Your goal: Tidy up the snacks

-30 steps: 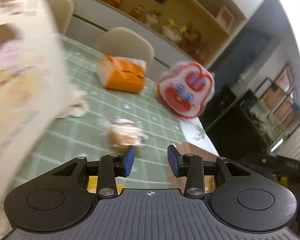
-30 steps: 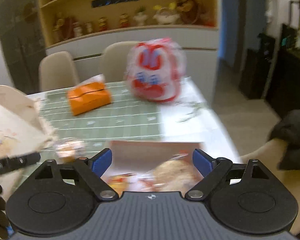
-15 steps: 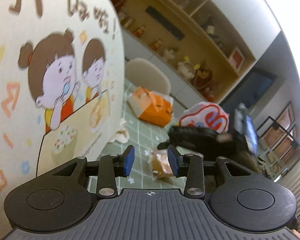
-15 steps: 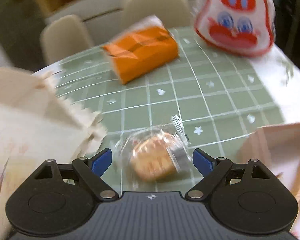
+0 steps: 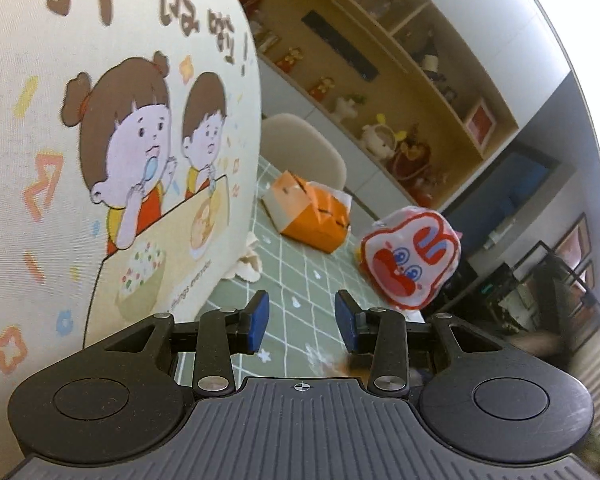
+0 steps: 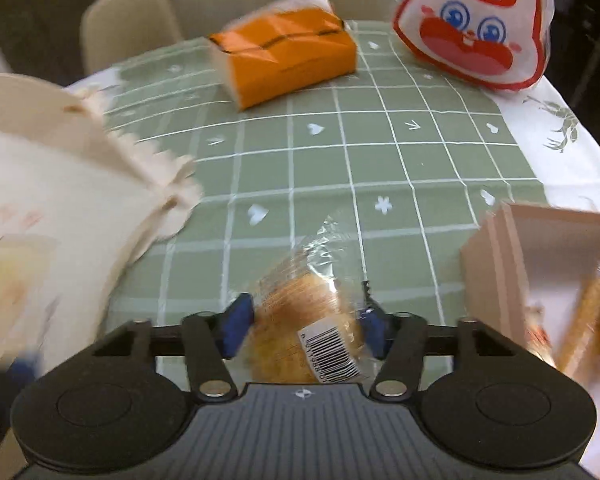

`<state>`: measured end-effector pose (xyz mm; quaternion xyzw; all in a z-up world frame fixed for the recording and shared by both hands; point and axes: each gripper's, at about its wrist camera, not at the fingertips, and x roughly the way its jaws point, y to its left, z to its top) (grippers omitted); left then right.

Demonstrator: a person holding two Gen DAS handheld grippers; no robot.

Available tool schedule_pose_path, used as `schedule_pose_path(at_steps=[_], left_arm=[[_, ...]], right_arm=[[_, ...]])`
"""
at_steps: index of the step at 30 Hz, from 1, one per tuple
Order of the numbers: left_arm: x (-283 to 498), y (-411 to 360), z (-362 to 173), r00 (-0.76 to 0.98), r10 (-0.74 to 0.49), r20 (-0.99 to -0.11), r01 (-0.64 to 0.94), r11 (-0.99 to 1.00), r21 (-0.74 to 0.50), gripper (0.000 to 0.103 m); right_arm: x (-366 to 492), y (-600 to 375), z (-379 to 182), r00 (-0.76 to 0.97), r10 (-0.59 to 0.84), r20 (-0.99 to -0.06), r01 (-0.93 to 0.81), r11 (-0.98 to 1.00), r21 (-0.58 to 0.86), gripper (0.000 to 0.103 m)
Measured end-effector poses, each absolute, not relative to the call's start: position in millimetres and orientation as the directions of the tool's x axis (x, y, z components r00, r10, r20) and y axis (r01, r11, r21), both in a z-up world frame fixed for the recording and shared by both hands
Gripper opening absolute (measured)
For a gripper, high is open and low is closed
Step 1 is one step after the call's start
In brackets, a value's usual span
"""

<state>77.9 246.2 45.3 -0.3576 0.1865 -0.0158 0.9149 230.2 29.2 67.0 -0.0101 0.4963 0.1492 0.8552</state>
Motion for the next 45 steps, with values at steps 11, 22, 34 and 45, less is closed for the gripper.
schedule_pose_path(at_steps=[11,22,34,45], left_arm=[[62.7,195.2,51.1,0.895,-0.27,-0.354,-0.026,0.762,-0.647,0.041],[56.8,118.8,56.3,0.813,-0.159,-0.561,-0.178,0.849,-0.498,0.041],[2.0,50.7,34.6,0.782,-0.186,-0.595,-0.056,0.929,-0.365,0.04],[-26.3,9.7,57.7,0.8,-0.149,-0.581,-0.016,0.963,-0.269,0.04]], right_arm=[[94.6,-66.3,78.8,0.434,0.388,-0.813,-0.387,0.895,0.221,0.038],[35.5,-124.1,62.7,0.589,0.389,-0.708,-0.409,0.899,0.154,0.073],[23.6,-195.6,18.9,0.684,0.339,-0.646,-0.294,0.938,0.182,0.074],[7.0,-215.6,18.5,0.743,0.273,-0.611,-0.207,0.962,0.178,0.074]])
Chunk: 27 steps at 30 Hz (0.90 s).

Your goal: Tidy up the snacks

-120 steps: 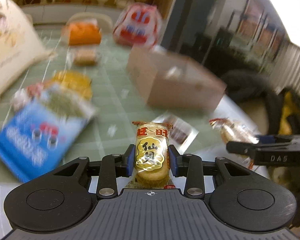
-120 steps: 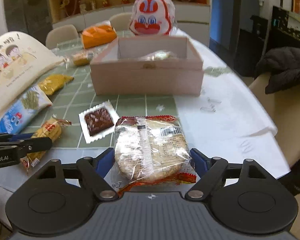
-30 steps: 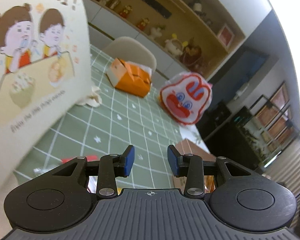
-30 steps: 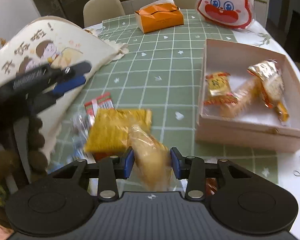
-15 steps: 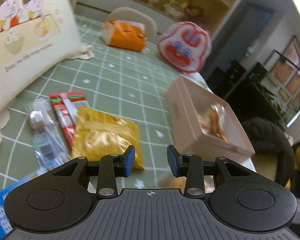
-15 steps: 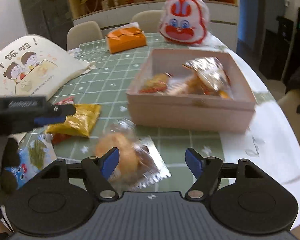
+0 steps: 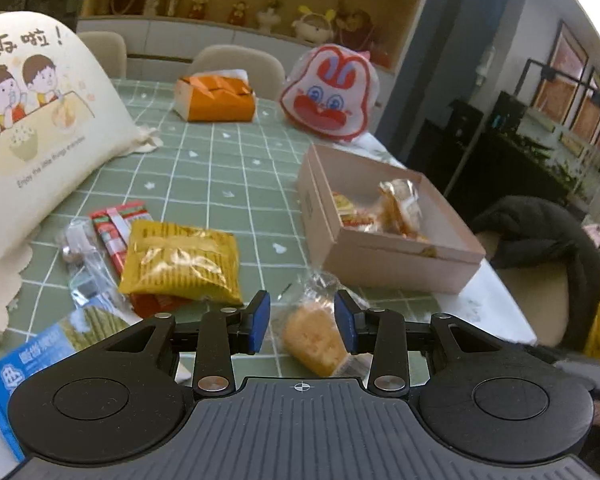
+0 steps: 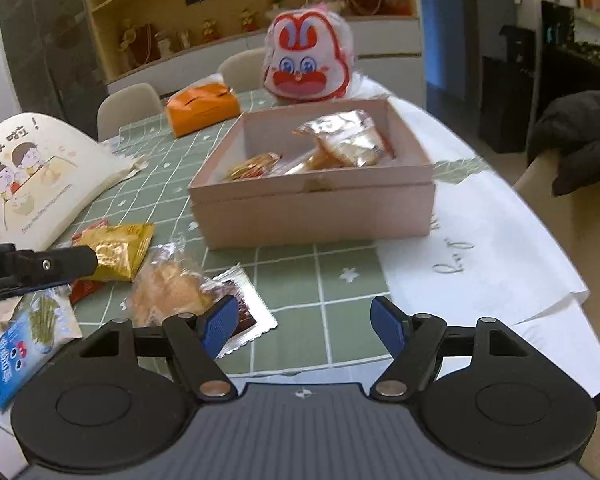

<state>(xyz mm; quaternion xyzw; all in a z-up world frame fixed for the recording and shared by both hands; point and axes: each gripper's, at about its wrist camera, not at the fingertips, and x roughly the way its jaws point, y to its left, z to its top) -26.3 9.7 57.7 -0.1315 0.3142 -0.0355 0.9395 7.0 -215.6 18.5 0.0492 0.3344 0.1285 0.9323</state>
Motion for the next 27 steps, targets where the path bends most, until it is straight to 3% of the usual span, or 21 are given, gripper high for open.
schedule_pose_path(at_steps=[6,9,11,16,18,21,27], left_arm=[[-41.4,39.5,28.6,0.781,-0.214,-0.587,-0.046,0.917,-0.396,0.04],[-44.7,57.2,17.0,0.769,-0.246,-0.59,-0.079,0.879,-0.47,0.04],[-45.9,62.4,15.6,0.775,-0.246,-0.582,-0.079,0.876,-0.475,0.04],[-40.4,60.3,24.1,0.799,-0.232,-0.555,-0.043,0.898,-0.437,0.04],[-40.1,54.2,28.4,0.811,-0.22,-0.543,-0.023,0.914,-0.404,0.04],[-38.8,53.4,29.3,0.803,-0.227,-0.551,-0.018,0.915,-0.404,0.04],[-42.5,61.6,20.1,0.788,-0.252,-0.562,-0.045,0.886,-0.461,0.04]], right_arm=[[8.0,-209.9,23.8,0.794,0.258,-0.551,-0.208,0.966,0.152,0.074],[21.2,-201.2,18.1,0.78,0.246,-0.575,-0.195,0.969,0.151,0.071],[21.2,-192.4,12.3,0.75,0.265,-0.606,-0.219,0.964,0.15,0.055],[-6.2,-166.2,6.7,0.652,0.412,-0.637,-0.412,0.897,0.158,0.055],[-14.2,-168.0,11.7,0.688,0.404,-0.603,-0.412,0.901,0.133,0.056],[-11.7,-178.5,19.6,0.74,0.367,-0.564,-0.377,0.92,0.104,0.068],[32.0,-190.7,39.4,0.754,0.364,-0.547,-0.298,0.931,0.209,0.066]])
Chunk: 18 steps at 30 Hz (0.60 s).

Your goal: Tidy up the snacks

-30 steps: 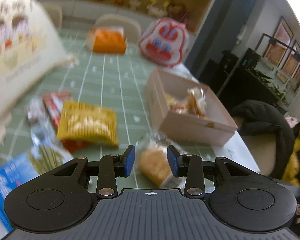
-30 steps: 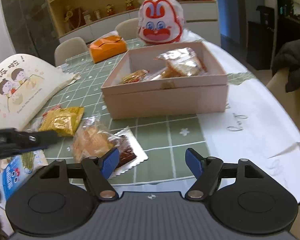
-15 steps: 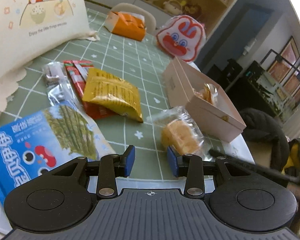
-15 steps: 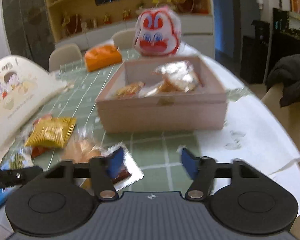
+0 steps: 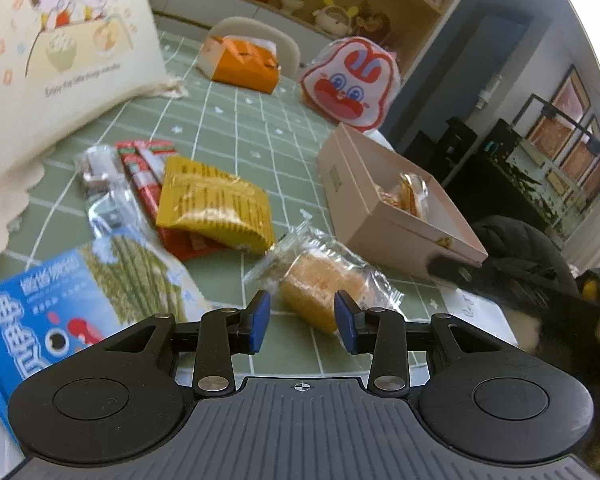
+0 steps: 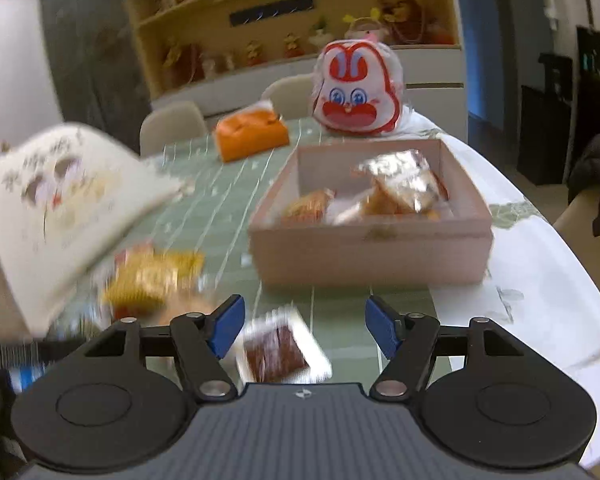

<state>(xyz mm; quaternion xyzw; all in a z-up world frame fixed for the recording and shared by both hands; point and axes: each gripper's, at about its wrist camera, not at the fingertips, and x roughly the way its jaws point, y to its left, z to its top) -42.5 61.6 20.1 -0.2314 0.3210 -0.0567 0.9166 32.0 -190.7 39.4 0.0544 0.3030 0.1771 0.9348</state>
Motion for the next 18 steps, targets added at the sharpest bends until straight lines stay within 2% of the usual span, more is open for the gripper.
schedule_pose_path(at_steps=[2,4,8,10,12,14,16,18], left_arm=[[-45.3,63.1,20.3,0.787,-0.247,-0.565,-0.049,0.888,-0.456,0.04],[-48.7,67.2,21.8,0.792,-0.233,-0.565,-0.061,0.89,-0.453,0.04],[-53.6,81.3,24.5,0.815,-0.192,-0.547,-0.091,0.89,-0.447,0.04],[-51.4,85.8,23.0,0.82,-0.188,-0.54,-0.101,0.882,-0.46,0.04],[-49.4,85.6,20.3,0.82,-0.19,-0.54,-0.1,0.881,-0.462,0.04],[-48.1,82.7,17.9,0.815,-0.194,-0.546,-0.095,0.884,-0.457,0.04],[-46.9,79.0,16.4,0.806,-0.208,-0.554,-0.083,0.888,-0.453,0.04],[-47.4,75.2,17.3,0.806,-0.213,-0.553,-0.069,0.893,-0.445,0.04]], right_arm=[[50.6,-177.3,33.9,0.741,0.337,-0.58,-0.282,0.941,0.186,0.05],[61.8,-160.4,23.4,0.718,0.316,-0.621,-0.291,0.946,0.145,0.041],[44.3,-140.1,7.7,0.609,0.438,-0.661,-0.42,0.885,0.2,0.038],[28.7,-134.7,7.5,0.612,0.448,-0.651,-0.464,0.871,0.164,0.038],[17.8,-131.9,9.1,0.668,0.399,-0.628,-0.459,0.885,0.073,0.042],[16.0,-132.5,8.8,0.726,0.329,-0.604,-0.423,0.906,-0.015,0.061],[22.2,-137.1,5.2,0.751,0.285,-0.596,-0.383,0.923,-0.042,0.071],[36.5,-143.7,-0.9,0.725,0.271,-0.633,-0.358,0.934,-0.01,0.072]])
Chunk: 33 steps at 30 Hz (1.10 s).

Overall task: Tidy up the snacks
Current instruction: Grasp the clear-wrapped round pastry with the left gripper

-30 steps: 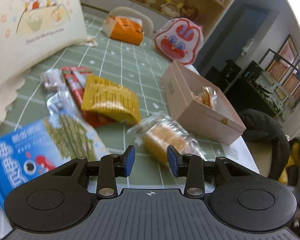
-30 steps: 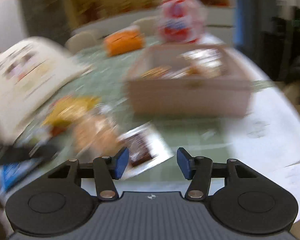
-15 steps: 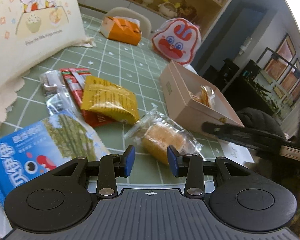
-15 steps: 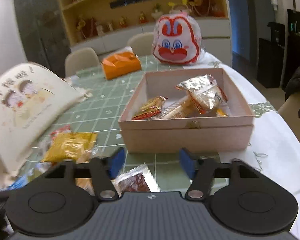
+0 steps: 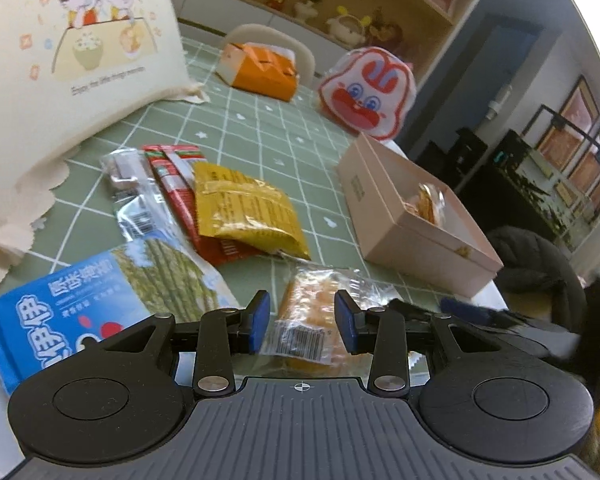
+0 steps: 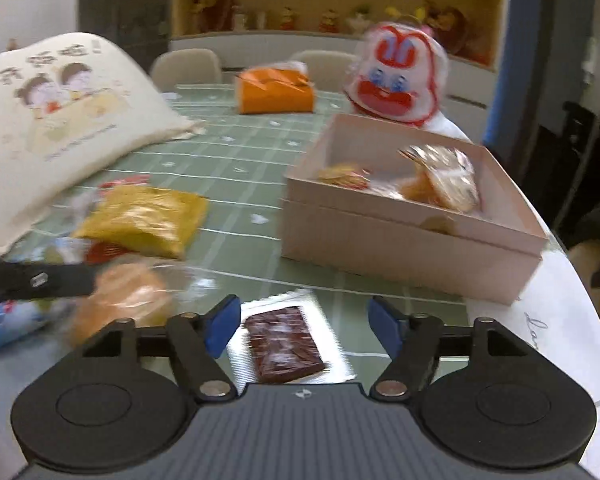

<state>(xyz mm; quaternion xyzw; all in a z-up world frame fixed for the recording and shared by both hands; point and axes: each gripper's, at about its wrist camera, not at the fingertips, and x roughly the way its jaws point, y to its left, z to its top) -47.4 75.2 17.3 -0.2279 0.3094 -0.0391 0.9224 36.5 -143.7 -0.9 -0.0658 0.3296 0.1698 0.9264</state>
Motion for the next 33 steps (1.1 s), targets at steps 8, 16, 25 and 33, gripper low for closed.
schedule_pose_path(at_steps=[8,16,25,33], left_arm=[[-38.5,56.8,27.8,0.811,-0.199,-0.551,-0.027,0.927,-0.374,0.04],[-23.1,58.9,25.2,0.823,-0.125,-0.554,-0.106,0.924,-0.366,0.04],[-6.2,36.6,27.2,0.789,-0.135,-0.599,-0.04,0.962,-0.271,0.041],[-36.6,4.5,37.6,0.807,-0.089,-0.583,0.106,0.994,-0.005,0.041]], right_arm=[[30.3,-167.1,-0.5,0.725,0.294,-0.623,-0.348,0.937,0.037,0.044],[39.8,-205.5,-7.4,0.753,0.262,-0.604,-0.226,0.964,0.137,0.055],[45.0,-220.5,-9.0,0.748,0.295,-0.594,-0.189,0.953,0.235,0.069],[45.5,-233.0,-9.8,0.749,0.326,-0.577,-0.162,0.934,0.318,0.072]])
